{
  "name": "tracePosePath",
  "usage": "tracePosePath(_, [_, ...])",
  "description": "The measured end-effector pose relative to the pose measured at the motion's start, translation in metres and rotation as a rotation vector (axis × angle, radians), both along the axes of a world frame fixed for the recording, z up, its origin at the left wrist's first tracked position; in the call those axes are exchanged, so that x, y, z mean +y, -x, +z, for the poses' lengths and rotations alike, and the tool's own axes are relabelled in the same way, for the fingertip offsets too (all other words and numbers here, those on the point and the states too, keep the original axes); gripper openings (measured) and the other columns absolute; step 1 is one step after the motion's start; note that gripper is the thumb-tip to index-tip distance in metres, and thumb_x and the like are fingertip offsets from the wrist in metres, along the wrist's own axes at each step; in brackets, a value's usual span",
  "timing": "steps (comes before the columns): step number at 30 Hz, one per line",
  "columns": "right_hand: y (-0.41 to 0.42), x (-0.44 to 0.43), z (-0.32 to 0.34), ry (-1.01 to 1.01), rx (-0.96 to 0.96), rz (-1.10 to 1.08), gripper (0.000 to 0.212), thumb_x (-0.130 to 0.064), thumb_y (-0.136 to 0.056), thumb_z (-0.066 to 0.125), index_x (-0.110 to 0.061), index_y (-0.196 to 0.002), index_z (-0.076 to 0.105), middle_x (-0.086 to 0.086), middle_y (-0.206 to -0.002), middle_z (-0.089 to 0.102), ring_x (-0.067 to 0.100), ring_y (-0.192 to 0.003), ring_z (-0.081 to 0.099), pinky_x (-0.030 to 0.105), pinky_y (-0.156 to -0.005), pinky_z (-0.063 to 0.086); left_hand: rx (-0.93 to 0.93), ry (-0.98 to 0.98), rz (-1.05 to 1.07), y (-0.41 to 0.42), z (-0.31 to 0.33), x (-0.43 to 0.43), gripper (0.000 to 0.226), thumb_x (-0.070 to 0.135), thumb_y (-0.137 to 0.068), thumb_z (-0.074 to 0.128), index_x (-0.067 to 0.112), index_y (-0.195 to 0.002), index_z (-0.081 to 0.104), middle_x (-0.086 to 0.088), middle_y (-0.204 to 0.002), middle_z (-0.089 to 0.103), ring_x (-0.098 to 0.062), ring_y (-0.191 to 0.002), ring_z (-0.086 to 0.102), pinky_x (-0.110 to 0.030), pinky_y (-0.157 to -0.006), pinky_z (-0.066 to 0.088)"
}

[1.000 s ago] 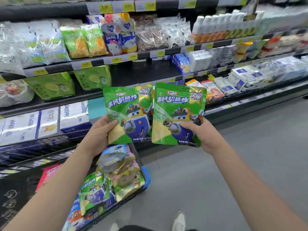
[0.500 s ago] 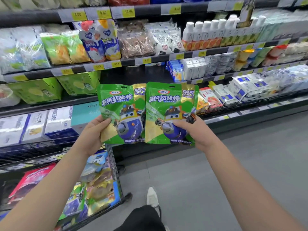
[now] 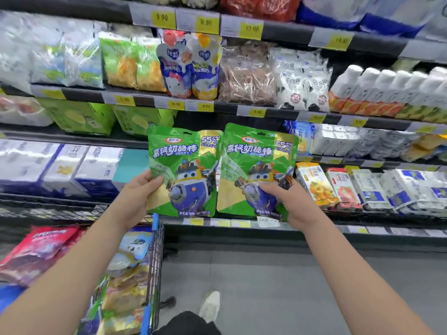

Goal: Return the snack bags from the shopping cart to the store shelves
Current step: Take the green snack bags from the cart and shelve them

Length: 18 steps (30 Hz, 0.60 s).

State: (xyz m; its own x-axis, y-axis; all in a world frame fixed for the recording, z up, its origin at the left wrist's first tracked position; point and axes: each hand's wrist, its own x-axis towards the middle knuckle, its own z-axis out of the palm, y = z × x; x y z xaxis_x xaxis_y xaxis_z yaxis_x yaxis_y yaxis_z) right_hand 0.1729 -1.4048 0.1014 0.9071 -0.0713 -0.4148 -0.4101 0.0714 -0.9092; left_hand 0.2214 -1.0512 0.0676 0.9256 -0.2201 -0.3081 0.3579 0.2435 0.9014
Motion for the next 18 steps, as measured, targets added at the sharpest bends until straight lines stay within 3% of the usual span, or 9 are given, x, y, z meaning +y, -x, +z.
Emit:
tracePosePath(6, [-0.046, -0.012, -0.016, -0.01, 0.038, 0.058, 0.038, -0.015, -0.088, 0.078, -0.003, -0.122, 0.065, 0.011, -0.109, 0.077, 0.028, -0.104, 0.073, 0.037, -0.095, 0.057, 0.029, -0.041, 0.051, -0.031, 0.001, -0.017, 0.028, 0.012, -0.099, 0.049, 0.019, -0.123, 0.063, 0.0, -0.111, 0.073, -0.012, -0.093, 0.07, -0.028, -0.08, 0.058])
tracePosePath(10, [-0.077, -0.028, -0.024, -0.015, 0.058, 0.149, 0.029, -0.01, -0.09, 0.074, -0.007, -0.117, 0.064, 0.004, -0.101, 0.08, 0.014, -0.091, 0.076, 0.021, -0.076, 0.057, 0.046, -0.103, 0.109, -0.051, -0.004, -0.032, 0.025, 0.009, -0.101, 0.047, 0.019, -0.119, 0.063, 0.0, -0.11, 0.071, -0.01, -0.087, 0.067, -0.025, -0.073, 0.057])
tracePosePath(15, [-0.113, -0.046, -0.041, -0.011, 0.086, 0.189, 0.04, -0.015, -0.086, 0.078, -0.007, -0.122, 0.064, 0.006, -0.108, 0.078, 0.019, -0.102, 0.074, 0.036, -0.099, 0.052, 0.064, -0.135, 0.139, -0.078, -0.022, -0.055, 0.021, 0.01, -0.102, 0.047, 0.018, -0.115, 0.062, -0.003, -0.107, 0.069, -0.012, -0.084, 0.064, -0.024, -0.066, 0.055])
tracePosePath(18, [-0.131, -0.052, -0.055, -0.001, 0.108, 0.192, 0.052, -0.022, -0.077, 0.081, -0.006, -0.123, 0.064, 0.007, -0.107, 0.079, 0.022, -0.103, 0.074, 0.039, -0.102, 0.051, 0.067, -0.129, 0.127, -0.092, -0.041, -0.061, 0.023, 0.01, -0.102, 0.047, 0.019, -0.115, 0.063, 0.003, -0.101, 0.073, -0.011, -0.083, 0.065, -0.025, -0.066, 0.055])
